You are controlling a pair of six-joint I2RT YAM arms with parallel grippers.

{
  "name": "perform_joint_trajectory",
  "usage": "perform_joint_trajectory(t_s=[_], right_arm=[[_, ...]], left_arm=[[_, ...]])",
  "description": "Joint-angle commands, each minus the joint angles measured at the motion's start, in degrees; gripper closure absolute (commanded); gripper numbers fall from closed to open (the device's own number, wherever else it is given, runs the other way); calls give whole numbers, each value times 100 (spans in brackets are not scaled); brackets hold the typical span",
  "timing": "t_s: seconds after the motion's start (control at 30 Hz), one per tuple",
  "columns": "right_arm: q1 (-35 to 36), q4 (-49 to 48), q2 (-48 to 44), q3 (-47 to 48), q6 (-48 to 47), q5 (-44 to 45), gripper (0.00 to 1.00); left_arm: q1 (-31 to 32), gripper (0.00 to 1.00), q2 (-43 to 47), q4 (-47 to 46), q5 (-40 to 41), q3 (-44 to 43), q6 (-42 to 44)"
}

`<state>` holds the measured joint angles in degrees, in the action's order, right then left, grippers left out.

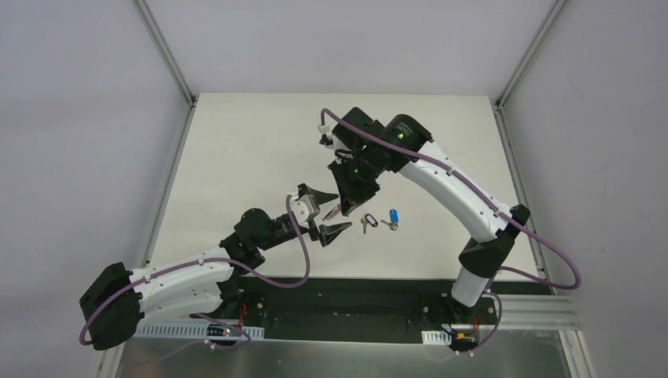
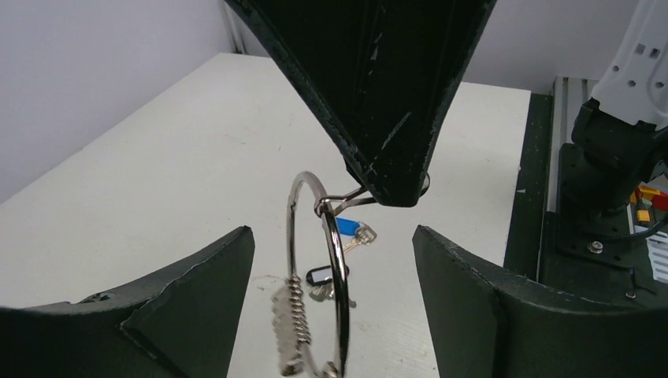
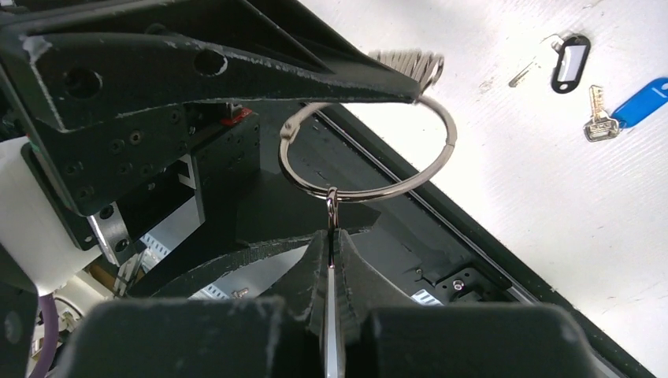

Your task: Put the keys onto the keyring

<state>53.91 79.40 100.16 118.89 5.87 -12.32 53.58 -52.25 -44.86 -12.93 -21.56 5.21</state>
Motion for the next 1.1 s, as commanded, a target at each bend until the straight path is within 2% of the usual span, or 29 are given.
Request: perform_joint_trajectory(t_s=[0.0,0.23,0.4,0.8,0.87,0.9,1.07], right_arm=[[102,234,46,308,65,-288,100],[261,260,127,507,127,-421,100],[304,233,75,528,168,-469,100],[446,178,-83,380,242,-461,100],[463,167,-124,294,260,-456,100],[478,164,-163,248,269,-449,100],[522,100,-278,26,326,-365,100]], left_arm=[[-5,27,-47,-1139,-312,86,14],[-5,34,-249,-1560,-447,99,-34],[-1,43,-317,-1778,-447,169,-12],[0,86,-180,-1866,-413,282,55],[-6,98,-134,-1849,-397,288,80],[-1,100,-95,-1823,-394,285,87],[-5,100,82,-1724,-445,279,75]])
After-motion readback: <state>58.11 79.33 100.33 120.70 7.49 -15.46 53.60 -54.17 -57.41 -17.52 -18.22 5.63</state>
